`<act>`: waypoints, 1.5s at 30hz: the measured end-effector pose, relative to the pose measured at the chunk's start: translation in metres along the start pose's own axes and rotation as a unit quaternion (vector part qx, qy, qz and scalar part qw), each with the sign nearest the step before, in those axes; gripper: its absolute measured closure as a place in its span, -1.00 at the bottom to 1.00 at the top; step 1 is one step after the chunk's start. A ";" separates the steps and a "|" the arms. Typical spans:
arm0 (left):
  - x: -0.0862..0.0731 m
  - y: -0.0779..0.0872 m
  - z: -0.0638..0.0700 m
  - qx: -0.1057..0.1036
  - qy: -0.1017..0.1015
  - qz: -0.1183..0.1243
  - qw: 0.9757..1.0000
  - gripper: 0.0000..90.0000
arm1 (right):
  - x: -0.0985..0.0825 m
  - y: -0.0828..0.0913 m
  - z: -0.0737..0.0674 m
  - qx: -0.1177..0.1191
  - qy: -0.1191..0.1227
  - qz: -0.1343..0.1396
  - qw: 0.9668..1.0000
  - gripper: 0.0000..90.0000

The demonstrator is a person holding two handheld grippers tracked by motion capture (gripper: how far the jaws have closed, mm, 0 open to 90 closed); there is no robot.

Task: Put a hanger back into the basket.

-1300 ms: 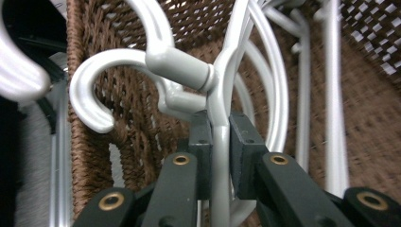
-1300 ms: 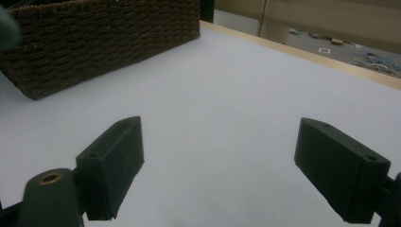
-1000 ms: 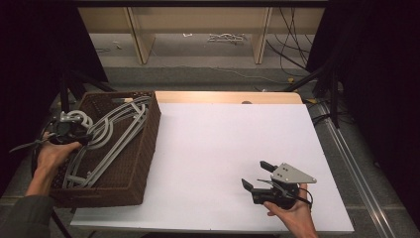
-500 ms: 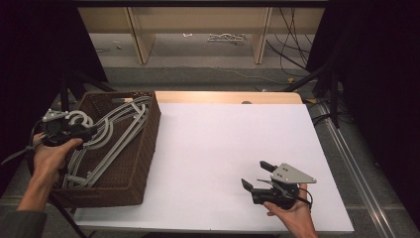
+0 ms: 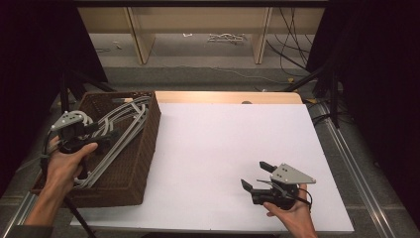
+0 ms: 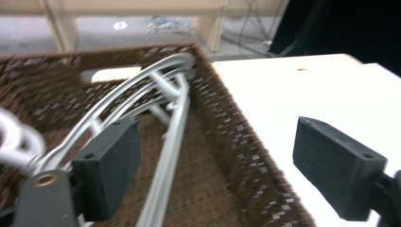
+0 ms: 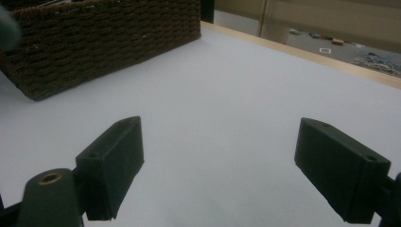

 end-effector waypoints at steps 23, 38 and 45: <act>-0.041 -0.002 0.119 -0.119 -0.051 0.019 0.991 -0.65 | 0.001 0.000 -0.003 0.008 -0.013 0.003 1.000 -0.62; -0.090 -0.010 0.153 -0.172 -0.068 0.019 0.983 -0.65 | 0.004 0.001 -0.010 0.013 -0.011 0.008 1.000 -0.62; -0.109 -0.011 0.153 -0.180 -0.080 0.013 0.980 -0.65 | 0.004 0.003 -0.014 0.014 -0.015 0.015 1.000 -0.63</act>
Point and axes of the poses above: each handheld gripper's, and its own axes: y roughly backward along the jaws, x roughly out of its top, z roughly to its right, the point moved 9 cm from there along -y, roughly forward along the jaws, and after that the axes turned 12 degrees about y, right-handed, at the moved point
